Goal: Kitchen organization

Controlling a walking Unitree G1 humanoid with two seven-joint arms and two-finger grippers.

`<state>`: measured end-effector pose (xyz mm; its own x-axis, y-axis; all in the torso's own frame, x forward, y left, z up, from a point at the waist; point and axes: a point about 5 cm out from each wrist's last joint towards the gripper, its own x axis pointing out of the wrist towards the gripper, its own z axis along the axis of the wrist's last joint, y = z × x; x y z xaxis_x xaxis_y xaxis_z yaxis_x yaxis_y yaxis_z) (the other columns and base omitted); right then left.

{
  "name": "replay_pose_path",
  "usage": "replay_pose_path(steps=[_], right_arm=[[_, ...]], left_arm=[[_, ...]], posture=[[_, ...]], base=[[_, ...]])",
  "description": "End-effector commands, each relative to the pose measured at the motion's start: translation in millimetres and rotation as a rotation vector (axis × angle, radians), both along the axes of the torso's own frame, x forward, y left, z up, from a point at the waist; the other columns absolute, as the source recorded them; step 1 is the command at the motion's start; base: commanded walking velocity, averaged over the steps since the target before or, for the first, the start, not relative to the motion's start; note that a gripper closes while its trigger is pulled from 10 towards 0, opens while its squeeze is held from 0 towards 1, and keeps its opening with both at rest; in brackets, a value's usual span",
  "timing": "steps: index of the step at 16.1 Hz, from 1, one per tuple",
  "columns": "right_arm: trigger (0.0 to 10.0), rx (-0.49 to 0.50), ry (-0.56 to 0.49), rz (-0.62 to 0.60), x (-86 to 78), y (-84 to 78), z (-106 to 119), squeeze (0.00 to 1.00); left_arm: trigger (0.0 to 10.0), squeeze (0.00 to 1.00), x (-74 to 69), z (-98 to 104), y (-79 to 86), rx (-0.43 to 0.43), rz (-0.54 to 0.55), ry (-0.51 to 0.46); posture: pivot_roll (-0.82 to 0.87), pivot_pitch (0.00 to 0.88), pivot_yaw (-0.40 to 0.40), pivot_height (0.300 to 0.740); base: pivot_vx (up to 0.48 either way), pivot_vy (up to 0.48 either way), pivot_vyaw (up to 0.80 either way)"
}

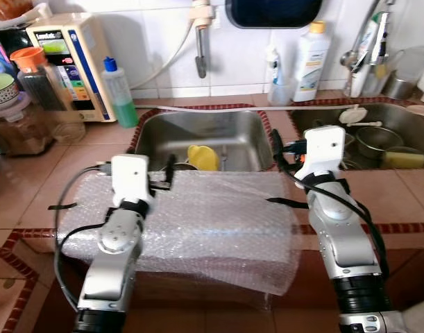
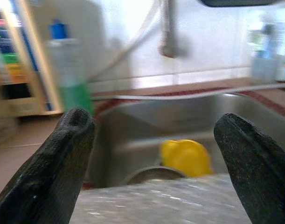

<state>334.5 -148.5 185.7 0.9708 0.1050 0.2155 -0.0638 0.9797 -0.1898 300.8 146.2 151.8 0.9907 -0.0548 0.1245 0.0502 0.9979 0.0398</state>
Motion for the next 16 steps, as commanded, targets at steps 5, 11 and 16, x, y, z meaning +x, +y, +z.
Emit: replay_pose_path(steps=[5,11,16], right_arm=[[10.0,-0.040,-0.020,-0.089,1.7,19.1,10,0.00],[10.0,-0.061,-0.025,-0.067,-2.8,20.6,6,0.00],[10.0,-0.094,-0.045,-0.009,-1.6,26.5,9,0.00]], left_arm=[[10.0,0.00,2.4,4,5.0,0.013,0.045,-0.027],[10.0,0.00,4.6,7,7.7,0.026,0.069,-0.039],[10.0,0.00,1.6,5,11.3,0.032,0.101,-0.040]], posture=[[-0.23,0.028,0.059,0.740],[-0.24,0.065,0.074,0.740],[-0.22,0.050,0.049,0.740]], base=[[0.000,0.000,0.00],[0.000,0.000,0.00],[0.000,0.000,0.32]])
